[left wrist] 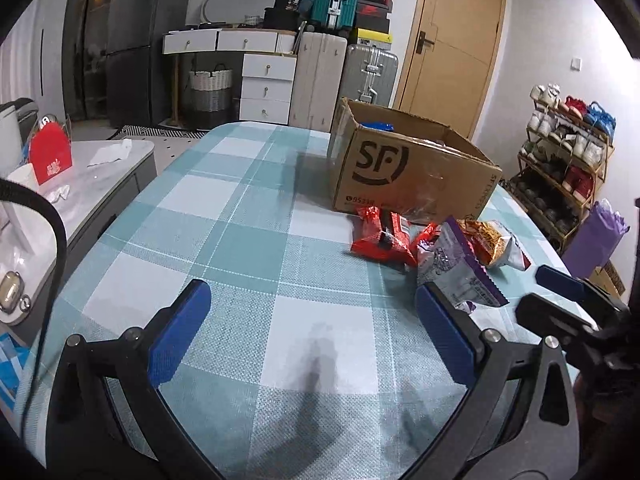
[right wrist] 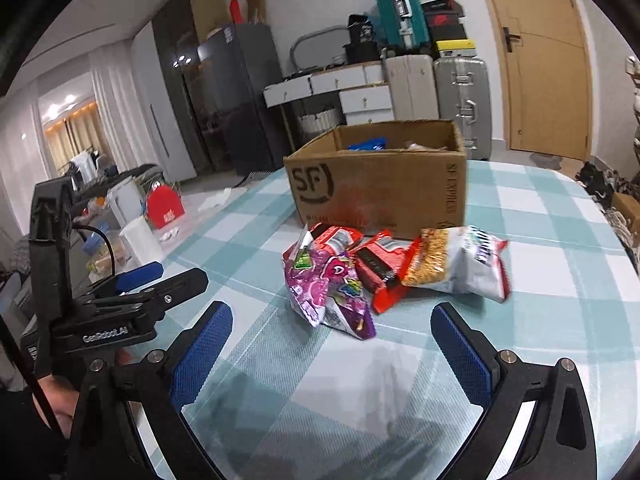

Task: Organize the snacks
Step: 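Move both tools back toward the remaining snacks beside the box, then grasp the purple candy bag with the right gripper and lift it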

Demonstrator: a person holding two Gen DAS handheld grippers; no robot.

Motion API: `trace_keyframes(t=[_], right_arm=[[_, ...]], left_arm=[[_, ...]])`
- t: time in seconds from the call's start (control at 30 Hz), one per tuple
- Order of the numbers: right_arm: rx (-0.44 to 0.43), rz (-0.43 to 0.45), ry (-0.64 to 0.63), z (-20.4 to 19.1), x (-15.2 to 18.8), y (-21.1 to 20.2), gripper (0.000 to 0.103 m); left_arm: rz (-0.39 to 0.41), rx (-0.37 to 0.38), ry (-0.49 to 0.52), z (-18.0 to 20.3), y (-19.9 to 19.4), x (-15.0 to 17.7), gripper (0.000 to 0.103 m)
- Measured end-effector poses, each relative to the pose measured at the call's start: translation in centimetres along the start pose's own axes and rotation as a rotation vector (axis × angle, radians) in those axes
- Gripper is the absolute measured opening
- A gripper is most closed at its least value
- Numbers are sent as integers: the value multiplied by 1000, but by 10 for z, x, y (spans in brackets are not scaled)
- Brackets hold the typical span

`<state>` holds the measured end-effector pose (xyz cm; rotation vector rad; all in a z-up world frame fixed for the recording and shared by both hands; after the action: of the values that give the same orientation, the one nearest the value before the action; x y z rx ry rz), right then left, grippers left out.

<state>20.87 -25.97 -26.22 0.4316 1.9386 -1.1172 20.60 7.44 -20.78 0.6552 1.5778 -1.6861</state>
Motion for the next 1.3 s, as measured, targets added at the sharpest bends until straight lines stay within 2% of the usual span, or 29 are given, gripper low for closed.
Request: trace_keyframes(t=[0.1, 0.2, 0.27, 0.3, 0.37, 0.6, 0.67, 0.7, 1.0, 1.1, 1.2, 1.3], right_arm=[[-9, -16, -5, -1, -4, 11, 101], [-31, -47, -5, -1, -11, 36, 98], [-39, -55, -5, -2, -13, 43, 96], [-48, -63, -4, -2, -14, 51, 96], [-57, -84, 11, 0, -18, 63, 88], [-55, -175, 2, -3, -13, 94, 67], [-49, -184, 18, 0, -11, 97, 56], [-59, -189, 45, 4, -12, 100, 56], [-97, -158, 63, 4, -11, 95, 48], [-104, -123, 78, 7, -12, 87, 47], [-105, -41, 86, 7, -16, 70, 47], [-104, -17, 88, 8, -14, 60, 47]], left_arm=[[-10, 15, -22, -2, 1, 0, 102], [-28, 9, -22, -2, 8, 1, 101], [-45, -24, -41, -8, 12, 2, 101], [-61, -10, -55, -10, 16, 2, 101], [-79, 41, -84, -12, 19, 3, 101], [-89, 53, -91, -12, 24, 4, 101], [-95, 57, -89, -11, 24, 5, 101], [-97, 59, -91, -11, 25, 5, 101], [-122, 57, -105, -13, 29, 8, 101], [-124, 54, -106, -14, 28, 8, 101], [-129, 45, -111, -15, 29, 8, 101], [-140, 30, -118, -18, 31, 9, 101]])
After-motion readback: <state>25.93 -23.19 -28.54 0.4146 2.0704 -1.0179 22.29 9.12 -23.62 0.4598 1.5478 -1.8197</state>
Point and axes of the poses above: each gripper's, at about its wrist camera, not at the fingertips, and y roughly the way its jaws point, z to its right, x to its underside, the point moved 6 cm from there along y, roughly the way its jaws point, and after that the axes turned 6 degrees about -x, right-handed, at the moved point
